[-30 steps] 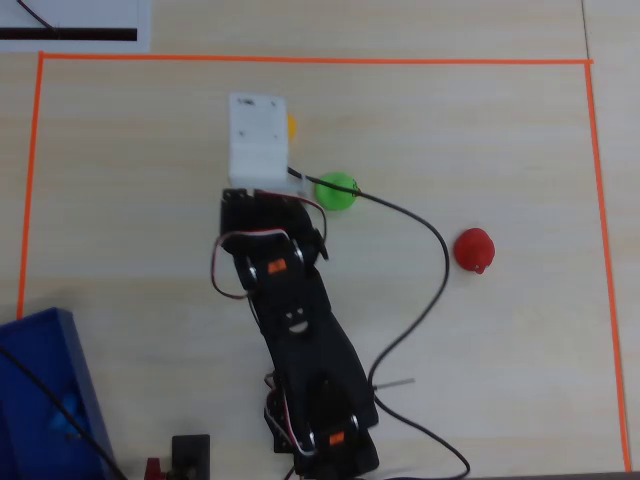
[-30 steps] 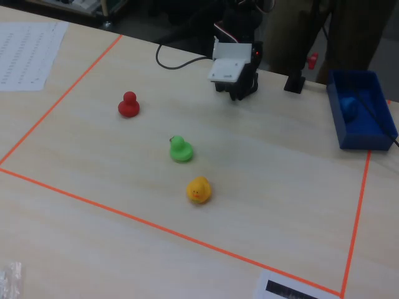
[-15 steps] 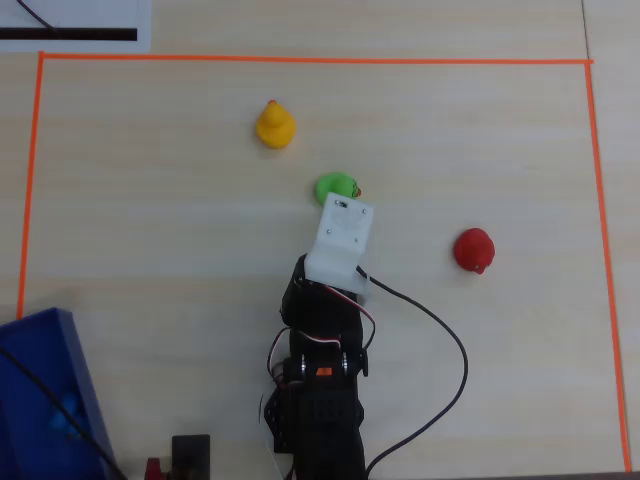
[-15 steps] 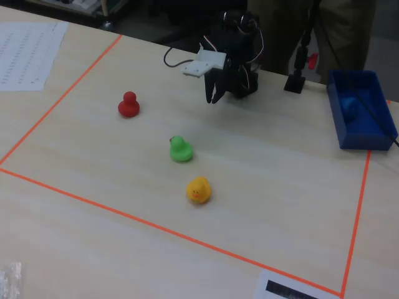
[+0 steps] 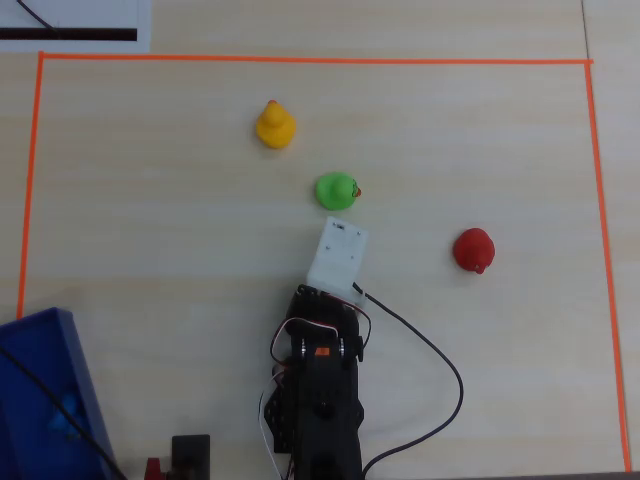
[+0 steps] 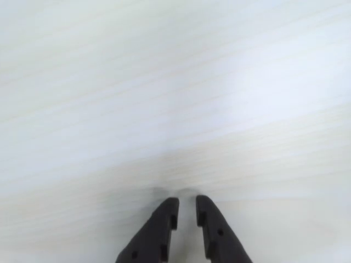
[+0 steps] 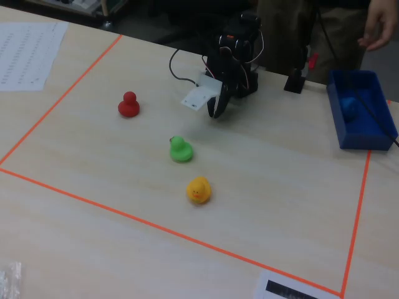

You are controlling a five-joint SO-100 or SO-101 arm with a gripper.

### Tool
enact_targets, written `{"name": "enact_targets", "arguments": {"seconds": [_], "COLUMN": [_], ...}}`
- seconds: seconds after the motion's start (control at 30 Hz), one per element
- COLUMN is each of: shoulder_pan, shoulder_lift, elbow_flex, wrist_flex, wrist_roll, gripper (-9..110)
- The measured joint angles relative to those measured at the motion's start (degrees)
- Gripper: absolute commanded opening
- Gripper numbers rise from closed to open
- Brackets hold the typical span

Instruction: Grasp blue duck and put it into box.

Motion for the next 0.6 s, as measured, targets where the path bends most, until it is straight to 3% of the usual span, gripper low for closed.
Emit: {"name": "enact_targets", "arguments": {"seconds": [0.6], "shoulder_pan": [0.4], "shoulder_lift": [0.0], "elbow_flex": [0.0], "wrist_flex": [0.1], "wrist_roll": [-0.1], "gripper": [7]}}
